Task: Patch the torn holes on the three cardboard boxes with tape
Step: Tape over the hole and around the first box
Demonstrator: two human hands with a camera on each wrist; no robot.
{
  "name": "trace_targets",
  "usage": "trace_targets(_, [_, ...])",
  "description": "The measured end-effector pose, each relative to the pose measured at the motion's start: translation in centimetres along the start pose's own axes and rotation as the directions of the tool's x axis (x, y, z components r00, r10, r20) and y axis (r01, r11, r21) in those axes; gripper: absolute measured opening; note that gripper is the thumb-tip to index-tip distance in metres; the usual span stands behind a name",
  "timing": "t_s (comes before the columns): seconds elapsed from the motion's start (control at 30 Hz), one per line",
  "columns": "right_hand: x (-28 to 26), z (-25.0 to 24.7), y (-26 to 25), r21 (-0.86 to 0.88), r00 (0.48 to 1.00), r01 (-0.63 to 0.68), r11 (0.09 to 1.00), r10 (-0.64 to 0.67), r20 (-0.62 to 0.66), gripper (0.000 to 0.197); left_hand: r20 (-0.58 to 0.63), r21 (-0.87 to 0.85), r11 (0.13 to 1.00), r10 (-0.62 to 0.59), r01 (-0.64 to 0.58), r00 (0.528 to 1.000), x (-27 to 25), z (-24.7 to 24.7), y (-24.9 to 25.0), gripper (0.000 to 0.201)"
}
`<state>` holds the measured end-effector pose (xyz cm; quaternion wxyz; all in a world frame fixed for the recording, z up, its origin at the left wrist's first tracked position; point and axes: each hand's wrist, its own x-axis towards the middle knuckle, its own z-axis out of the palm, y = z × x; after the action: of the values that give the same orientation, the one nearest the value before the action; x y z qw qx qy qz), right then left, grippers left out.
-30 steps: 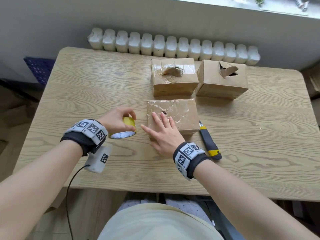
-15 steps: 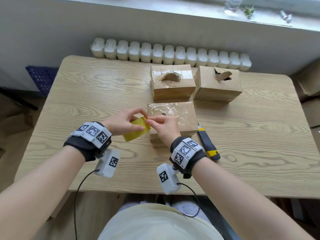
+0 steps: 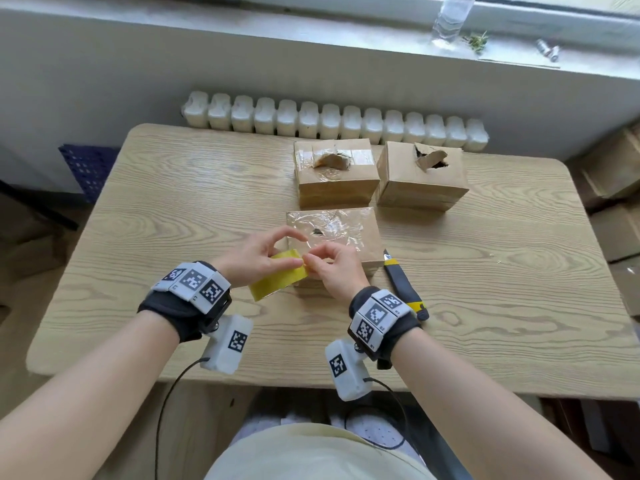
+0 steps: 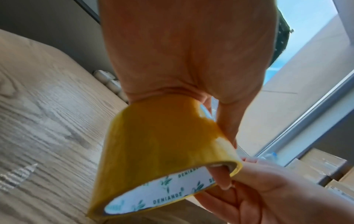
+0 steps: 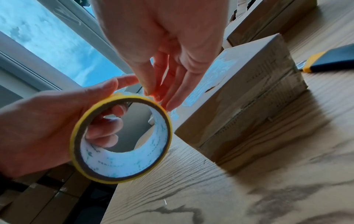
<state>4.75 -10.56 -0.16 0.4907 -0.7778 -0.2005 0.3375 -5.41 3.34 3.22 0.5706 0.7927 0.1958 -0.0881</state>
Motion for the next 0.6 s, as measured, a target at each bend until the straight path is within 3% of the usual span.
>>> trace_targets(0.17, [-0.7,-1.5,0.4,0.080,0.998,-0.021,0.997,0.017,0.057,0.010,0.012,0.028,0.994,-0.110,0.110,0.994,-1.3,1.8,0.4,0.064])
trace_targets(0.33, [-1.6,-2.9,1.9,0.100,0.997,-0.002,0.995,-0.006,0.074,0.016,0.026,-0.181,0.974,-0.133,0.136,0.991,-1.9,4.0,1.0,0.048])
trace_targets(0.6, [-2.1,-4.3,3.3,0.235,0.989,-0.091,0.968,0.059,0.139,0.014,-0.031,-0.204,0.956,-0.222,0.212,0.975,-1.7,5.8,1.2,0.032])
